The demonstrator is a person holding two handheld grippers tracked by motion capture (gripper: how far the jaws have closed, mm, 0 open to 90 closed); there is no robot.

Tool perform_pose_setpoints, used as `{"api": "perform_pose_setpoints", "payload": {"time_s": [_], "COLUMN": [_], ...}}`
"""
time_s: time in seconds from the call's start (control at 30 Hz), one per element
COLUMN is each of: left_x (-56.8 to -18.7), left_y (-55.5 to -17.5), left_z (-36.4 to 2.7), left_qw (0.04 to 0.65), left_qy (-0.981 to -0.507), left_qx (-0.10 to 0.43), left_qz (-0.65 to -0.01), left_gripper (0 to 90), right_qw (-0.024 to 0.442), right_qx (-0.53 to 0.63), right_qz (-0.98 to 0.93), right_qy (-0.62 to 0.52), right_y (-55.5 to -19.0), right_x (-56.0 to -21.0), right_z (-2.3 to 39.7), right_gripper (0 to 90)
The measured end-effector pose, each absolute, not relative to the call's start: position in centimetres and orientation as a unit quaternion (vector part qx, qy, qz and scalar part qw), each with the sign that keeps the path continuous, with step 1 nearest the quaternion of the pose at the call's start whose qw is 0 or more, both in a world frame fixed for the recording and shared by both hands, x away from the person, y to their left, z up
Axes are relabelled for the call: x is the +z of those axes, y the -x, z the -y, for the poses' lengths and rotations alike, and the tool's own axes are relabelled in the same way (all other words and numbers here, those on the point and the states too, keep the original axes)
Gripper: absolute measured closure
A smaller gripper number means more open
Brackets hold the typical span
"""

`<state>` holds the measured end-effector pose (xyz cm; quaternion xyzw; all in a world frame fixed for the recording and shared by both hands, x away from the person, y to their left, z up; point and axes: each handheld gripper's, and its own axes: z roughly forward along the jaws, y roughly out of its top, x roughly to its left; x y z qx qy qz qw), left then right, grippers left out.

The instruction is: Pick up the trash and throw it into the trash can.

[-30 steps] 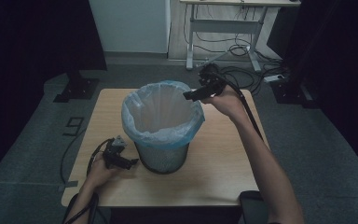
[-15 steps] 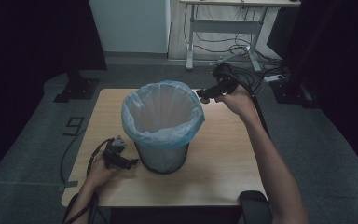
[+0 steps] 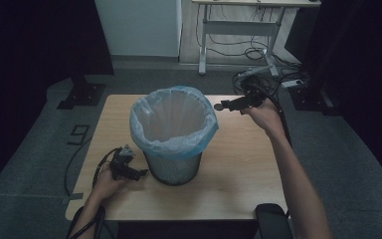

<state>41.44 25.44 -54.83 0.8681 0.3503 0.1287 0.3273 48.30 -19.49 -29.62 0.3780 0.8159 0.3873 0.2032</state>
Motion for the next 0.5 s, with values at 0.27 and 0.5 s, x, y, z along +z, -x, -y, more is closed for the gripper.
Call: {"api": "perform_pose_setpoints", "payload": {"time_s": [0.27, 0.5], "left_x": [-54.8, -54.8], "left_y": [-41.4, -41.4], "left_z": [-25.4, -25.4], "left_qw": [0.327, 0.327], "left_qy": [-0.868, -0.868], "left_qx": [0.129, 0.129], "left_qz": [-0.350, -0.350], "left_gripper": [0.0, 0.0], "right_qw": [0.218, 0.222], "right_qx": [0.379, 0.377], "right_qz": [-0.813, -0.809], "right_qy": [-0.385, -0.393], "right_y": [-47.8, -47.4], "right_x": [-31.3, -33.4], "right_z": [21.3, 22.7], "right_gripper": [0.0, 0.0]}}
